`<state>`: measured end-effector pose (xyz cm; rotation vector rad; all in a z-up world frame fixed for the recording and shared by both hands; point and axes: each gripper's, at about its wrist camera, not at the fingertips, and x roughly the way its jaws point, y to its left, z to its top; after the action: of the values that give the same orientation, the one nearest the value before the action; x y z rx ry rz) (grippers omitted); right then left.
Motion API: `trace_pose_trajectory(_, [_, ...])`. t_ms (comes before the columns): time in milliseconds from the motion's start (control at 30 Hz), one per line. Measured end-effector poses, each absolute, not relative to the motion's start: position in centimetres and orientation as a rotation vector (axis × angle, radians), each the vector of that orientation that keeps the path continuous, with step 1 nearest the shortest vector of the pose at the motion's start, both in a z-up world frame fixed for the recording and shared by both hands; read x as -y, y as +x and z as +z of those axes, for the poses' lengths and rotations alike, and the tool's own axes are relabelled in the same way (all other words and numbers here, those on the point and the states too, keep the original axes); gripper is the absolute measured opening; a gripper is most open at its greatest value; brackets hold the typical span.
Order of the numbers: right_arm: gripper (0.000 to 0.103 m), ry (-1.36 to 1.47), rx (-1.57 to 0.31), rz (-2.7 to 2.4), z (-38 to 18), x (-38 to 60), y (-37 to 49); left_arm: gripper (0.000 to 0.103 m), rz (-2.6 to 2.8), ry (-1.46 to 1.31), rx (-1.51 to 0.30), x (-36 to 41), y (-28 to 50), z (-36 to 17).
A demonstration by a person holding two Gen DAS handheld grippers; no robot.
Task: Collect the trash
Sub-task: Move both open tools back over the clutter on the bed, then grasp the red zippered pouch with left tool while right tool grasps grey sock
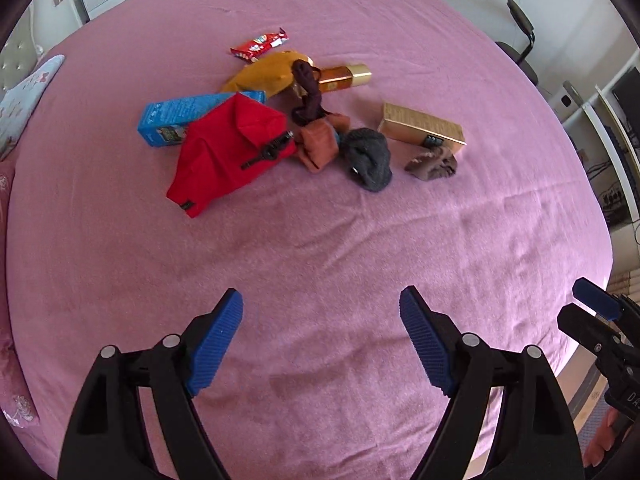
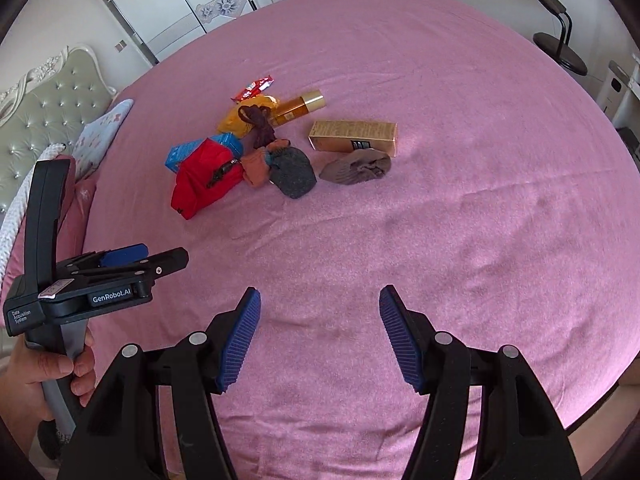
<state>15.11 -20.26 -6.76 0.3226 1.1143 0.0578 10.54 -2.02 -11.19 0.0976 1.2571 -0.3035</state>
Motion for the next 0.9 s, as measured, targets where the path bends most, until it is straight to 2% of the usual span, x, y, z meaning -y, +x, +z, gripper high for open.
trace_pose_trajectory(333, [0.061, 0.309, -1.156, 0.136, -11.0, 18.7, 23.7, 0.081, -0.151, 0.046, -1.277, -2.9, 19.5, -13.8])
trace_pose_trajectory(733, [0.061, 0.324, -1.205, 0.139, -14.9, 17.7, 29.0, 0.081, -0.165, 0.029, -1.337, -3.3, 25.3, -19.3])
trace_pose_trajectory(900, [0.061, 0.331, -1.225, 0.137, -16.1, 17.3, 29.4, 0.084, -0.172, 0.065, -1.374, -2.4, 27.2, -21.1])
